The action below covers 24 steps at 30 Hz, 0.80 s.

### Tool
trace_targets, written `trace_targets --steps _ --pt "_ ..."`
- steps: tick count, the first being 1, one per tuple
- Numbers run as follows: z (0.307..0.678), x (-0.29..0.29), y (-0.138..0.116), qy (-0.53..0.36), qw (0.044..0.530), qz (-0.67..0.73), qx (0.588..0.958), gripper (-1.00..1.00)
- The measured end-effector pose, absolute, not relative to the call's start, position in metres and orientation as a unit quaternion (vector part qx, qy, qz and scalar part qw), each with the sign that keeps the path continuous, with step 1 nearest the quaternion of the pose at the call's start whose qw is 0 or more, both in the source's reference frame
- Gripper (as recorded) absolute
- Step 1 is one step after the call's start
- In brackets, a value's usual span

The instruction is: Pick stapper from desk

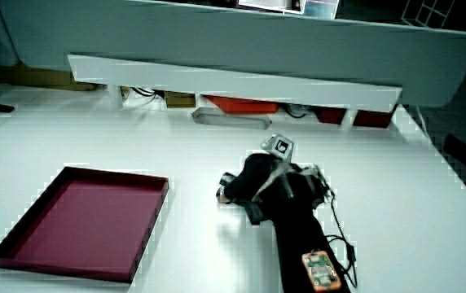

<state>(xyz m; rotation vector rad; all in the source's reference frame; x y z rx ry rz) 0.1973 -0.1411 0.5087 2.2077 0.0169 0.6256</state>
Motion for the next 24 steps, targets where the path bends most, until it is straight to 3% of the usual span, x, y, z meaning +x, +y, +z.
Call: trace_targets --steps 11,24 --pt "0.5085 0.1997 -0.1406 0.013 0.352 0.261 0.899 0.48" --pt "0.5076 0.1989 -0.1419 0.003 0.333 0.256 0.908 1.0"
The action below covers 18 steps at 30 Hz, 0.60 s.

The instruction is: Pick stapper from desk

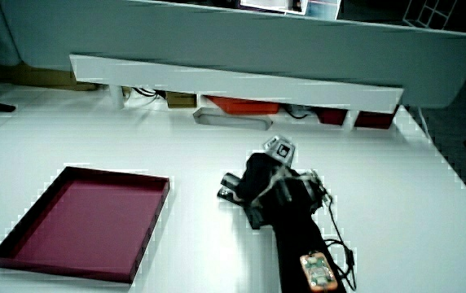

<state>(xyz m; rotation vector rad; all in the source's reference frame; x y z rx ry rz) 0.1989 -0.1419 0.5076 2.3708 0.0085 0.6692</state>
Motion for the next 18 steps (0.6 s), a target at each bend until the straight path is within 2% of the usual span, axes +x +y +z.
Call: trace_targets --steps 10,17,18 --pt "0.467 0.181 -0.149 -0.034 0.296 0.264 0.917 1.0" --pt "0.427 0.142 -0.148 -0.1 0.267 0.283 0.916 1.0" --pt "0.437 0.139 -0.151 -0.086 0.32 0.3 0.895 1.0"
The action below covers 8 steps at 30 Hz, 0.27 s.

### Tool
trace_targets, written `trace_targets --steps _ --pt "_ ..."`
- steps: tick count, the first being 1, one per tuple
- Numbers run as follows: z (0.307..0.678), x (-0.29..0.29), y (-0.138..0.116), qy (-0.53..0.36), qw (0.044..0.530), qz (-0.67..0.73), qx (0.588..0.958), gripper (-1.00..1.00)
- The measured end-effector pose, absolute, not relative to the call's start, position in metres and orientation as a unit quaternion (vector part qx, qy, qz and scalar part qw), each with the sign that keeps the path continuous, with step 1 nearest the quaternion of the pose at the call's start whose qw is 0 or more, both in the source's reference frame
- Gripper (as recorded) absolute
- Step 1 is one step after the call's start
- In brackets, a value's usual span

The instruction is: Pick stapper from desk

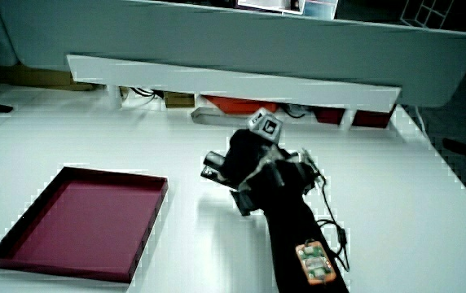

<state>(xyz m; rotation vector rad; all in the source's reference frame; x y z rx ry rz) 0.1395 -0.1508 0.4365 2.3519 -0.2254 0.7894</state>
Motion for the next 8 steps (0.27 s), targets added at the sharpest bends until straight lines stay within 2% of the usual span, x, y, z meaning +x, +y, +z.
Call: trace_targets --steps 3,4,8 --pt "0.428 0.121 -0.15 -0.112 0.312 0.315 0.889 1.0" --pt "0.409 0.111 -0.145 -0.133 0.256 0.295 0.911 1.0" --pt "0.402 0.087 -0.14 -0.169 0.255 0.313 0.899 1.0"
